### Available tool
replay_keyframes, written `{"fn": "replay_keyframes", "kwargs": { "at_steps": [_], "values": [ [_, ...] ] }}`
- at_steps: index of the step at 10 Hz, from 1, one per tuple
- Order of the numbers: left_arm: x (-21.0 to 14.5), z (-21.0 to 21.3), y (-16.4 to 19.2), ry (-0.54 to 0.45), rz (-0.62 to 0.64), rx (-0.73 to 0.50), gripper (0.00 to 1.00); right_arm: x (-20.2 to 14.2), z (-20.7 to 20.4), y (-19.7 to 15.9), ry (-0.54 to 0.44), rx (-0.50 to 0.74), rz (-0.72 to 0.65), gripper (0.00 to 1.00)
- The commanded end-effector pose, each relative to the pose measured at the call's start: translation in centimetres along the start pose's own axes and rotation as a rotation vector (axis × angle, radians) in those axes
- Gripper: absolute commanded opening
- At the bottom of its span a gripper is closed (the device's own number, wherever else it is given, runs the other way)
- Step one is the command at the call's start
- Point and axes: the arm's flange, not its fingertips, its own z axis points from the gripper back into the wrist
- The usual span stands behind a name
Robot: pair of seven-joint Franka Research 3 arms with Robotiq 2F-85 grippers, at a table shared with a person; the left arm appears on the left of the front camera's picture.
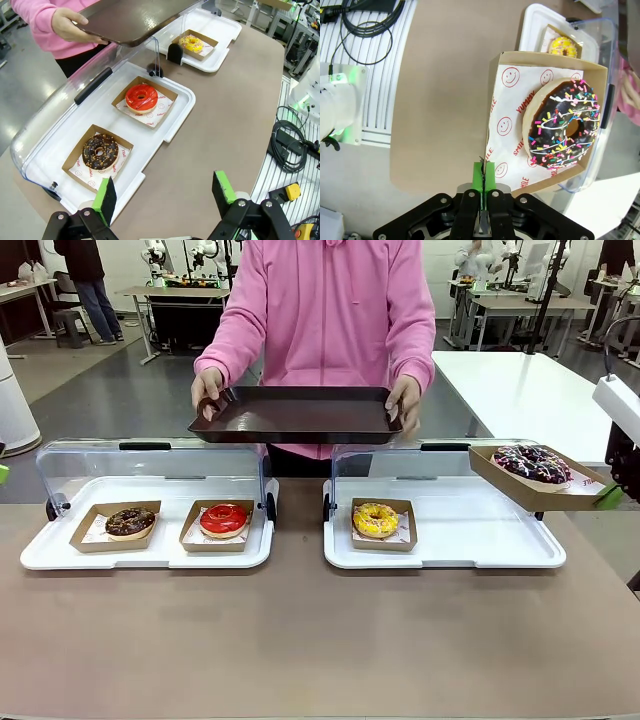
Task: Provide the desired donut to the person.
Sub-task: Place the picked Paper togo box onto the Handle tray extended by the person.
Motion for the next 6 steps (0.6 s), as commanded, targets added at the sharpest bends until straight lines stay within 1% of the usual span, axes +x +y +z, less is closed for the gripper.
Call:
{"fn": "replay_keyframes", "kwargs": {
  "at_steps": [1,6],
  "values": [
    [-0.15,0.10,0.13,-0.015,-0.016,-0.009,1.00,-0.16,0.03,0.10,0.023,0.004,-0.006,0.00],
    [-0.15,0.10,0.13,-0.015,-0.016,-0.009,1.00,-0.16,0.03,0.10,0.023,0.004,-0.006,0.00]
  ]
}}
